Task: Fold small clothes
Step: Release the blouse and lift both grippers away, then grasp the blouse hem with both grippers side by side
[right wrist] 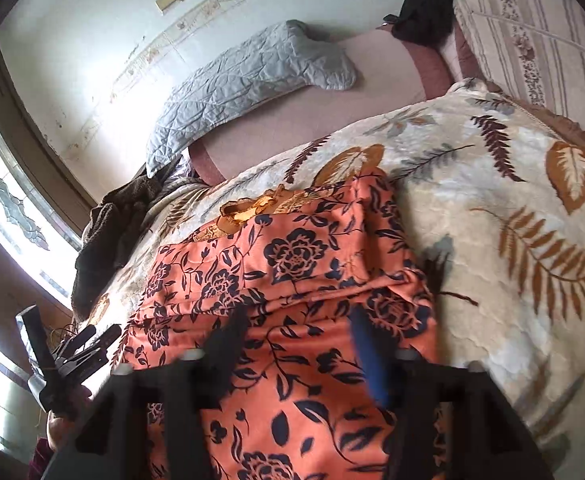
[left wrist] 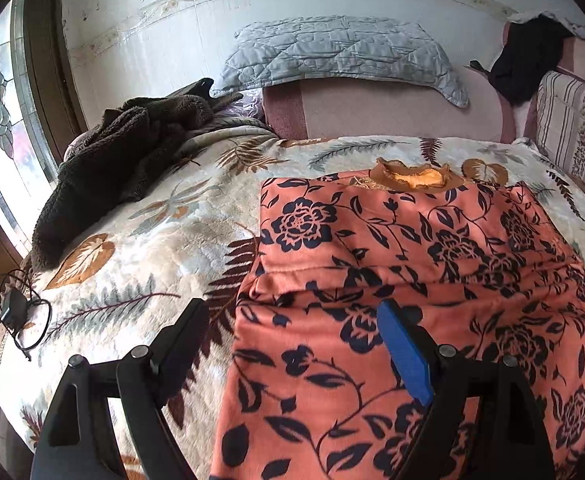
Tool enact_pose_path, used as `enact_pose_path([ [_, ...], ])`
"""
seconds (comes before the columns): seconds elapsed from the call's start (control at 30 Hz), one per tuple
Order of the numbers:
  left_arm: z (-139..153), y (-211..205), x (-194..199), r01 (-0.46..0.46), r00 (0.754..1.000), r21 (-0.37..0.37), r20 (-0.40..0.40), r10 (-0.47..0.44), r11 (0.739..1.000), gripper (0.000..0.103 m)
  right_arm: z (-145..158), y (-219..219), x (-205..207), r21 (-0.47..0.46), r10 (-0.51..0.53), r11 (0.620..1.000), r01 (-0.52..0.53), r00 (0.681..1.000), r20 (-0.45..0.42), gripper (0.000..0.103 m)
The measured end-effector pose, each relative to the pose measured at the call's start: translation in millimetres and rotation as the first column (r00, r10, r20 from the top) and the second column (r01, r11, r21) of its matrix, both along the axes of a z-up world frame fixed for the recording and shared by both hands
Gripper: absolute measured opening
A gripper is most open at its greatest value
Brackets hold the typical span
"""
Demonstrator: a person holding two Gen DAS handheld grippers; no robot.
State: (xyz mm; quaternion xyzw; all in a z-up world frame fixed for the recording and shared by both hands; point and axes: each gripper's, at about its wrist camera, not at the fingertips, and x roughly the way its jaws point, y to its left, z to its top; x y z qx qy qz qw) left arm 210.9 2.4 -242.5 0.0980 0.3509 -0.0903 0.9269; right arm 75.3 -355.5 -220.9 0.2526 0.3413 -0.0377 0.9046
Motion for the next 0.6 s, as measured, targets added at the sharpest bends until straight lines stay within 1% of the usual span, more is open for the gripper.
enact_pose_path([
  [0.07,-1,11,-14,-0.002,1.0,0.002,-0.008,0.002,1.0,0.086,1,-6,-25,-0.004,-0.024,1.0,0.025,0.999,0.027,0.085],
  [0.2,-8,32,-37,-0.031,0.999,0.026,-0.023,0.032,0.999,0.086,-10,-12,-57,0.009,-0.039,0.999,0.039,0.999,-0.023,0.085],
  [0.3,-14,47,-49,-0.058,0.997,0.039,-0.053,0.06,0.998,0.086,-14,-11,-73,0.011,-0.034,0.999,0.035,0.999,-0.042,0.085],
  [0.37,-17,58,-56,-0.069,0.994,0.019,-0.086,0.07,0.997,0.086,-20,-12,-81,0.003,-0.041,0.999,0.042,0.996,-0.073,0.085],
  [0.43,-21,66,-63,-0.07,0.99,0.0,-0.123,0.069,0.998,0.086,-27,-15,-87,0.025,-0.034,0.999,0.037,0.994,-0.099,0.085],
  [0.57,-31,80,-76,-0.05,0.979,-0.04,-0.199,0.041,0.998,0.086,-43,-25,-99,0.105,-0.019,0.994,0.035,0.99,-0.143,0.085],
  [0.6,-36,83,-77,-0.043,0.972,-0.055,-0.232,0.029,0.998,0.086,-47,-29,-102,0.128,-0.02,0.991,0.039,0.988,-0.152,0.085],
])
